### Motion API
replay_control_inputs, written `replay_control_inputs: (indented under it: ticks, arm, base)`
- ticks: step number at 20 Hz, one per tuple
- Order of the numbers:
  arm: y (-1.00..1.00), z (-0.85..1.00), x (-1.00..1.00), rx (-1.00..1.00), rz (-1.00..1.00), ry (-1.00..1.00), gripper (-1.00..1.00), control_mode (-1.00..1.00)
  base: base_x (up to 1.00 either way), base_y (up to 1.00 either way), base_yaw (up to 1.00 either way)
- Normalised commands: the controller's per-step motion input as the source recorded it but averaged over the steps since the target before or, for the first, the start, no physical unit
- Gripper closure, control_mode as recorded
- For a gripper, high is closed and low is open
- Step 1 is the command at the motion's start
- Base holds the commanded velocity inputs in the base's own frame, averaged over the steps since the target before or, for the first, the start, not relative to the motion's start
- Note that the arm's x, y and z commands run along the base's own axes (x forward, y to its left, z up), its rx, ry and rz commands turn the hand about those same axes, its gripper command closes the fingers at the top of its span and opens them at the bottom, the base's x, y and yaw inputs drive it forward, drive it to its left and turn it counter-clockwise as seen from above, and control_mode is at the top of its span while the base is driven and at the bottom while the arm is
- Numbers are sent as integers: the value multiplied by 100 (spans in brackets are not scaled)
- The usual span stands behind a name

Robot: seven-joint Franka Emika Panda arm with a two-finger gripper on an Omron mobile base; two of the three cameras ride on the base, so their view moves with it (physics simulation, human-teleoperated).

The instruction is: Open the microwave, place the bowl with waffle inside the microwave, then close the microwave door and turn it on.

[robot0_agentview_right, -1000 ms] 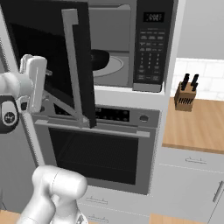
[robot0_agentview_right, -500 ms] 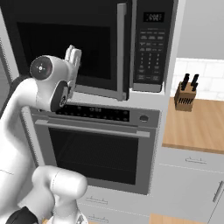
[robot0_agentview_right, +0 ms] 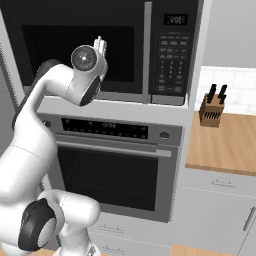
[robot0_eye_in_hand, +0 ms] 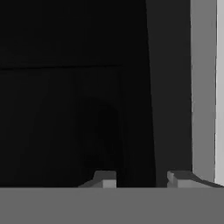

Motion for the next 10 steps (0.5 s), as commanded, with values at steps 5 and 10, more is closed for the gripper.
replay_control_inputs:
  ticks: [5, 10]
  arm:
    - [-2, -1, 25, -1, 4, 1, -100, -100]
    - [-9, 0, -83, -22, 4, 0, 100, -100]
  base:
    - [0, 0, 0]
    - [0, 0, 0]
